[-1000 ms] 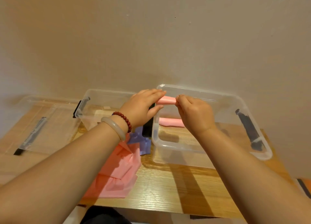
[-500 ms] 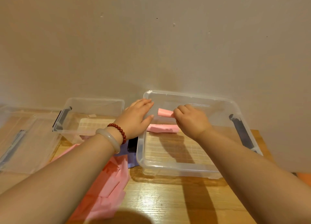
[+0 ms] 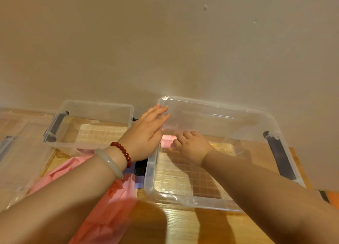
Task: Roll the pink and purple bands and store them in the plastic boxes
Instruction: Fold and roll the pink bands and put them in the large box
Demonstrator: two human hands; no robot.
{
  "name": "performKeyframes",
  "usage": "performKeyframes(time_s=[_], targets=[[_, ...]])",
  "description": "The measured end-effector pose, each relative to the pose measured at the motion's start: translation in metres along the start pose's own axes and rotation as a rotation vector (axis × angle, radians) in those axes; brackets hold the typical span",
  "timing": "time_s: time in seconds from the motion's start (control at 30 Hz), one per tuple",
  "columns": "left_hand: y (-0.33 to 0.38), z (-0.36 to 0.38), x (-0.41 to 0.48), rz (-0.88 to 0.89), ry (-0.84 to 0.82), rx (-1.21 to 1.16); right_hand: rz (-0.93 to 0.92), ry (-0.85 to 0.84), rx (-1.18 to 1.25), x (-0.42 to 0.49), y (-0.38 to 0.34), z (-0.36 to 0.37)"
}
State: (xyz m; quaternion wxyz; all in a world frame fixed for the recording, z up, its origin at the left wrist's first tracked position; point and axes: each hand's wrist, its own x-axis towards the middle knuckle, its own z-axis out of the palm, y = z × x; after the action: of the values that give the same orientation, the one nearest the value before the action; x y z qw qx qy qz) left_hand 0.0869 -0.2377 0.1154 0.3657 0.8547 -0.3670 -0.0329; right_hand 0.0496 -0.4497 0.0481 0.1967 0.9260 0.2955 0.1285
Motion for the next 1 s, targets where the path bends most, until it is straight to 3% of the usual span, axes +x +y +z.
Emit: performKeyframes(time_s=[0.3,0.5,1.0], targets=[[0.001,-0.005,0.012,-0.044,-0.009,0.020,0.037,-0.140,0.125,0.007,-0.006,0.024],[0.011,-0.007,0.030,-0.149,-0.110,0.050,0.084,-0.147,0.136,0.007,-0.009,0.031],[0.016,-0.005,0.029,-0.171,-0.110,0.080,0.160,-0.342,0.233,0.012,-0.014,0.029]])
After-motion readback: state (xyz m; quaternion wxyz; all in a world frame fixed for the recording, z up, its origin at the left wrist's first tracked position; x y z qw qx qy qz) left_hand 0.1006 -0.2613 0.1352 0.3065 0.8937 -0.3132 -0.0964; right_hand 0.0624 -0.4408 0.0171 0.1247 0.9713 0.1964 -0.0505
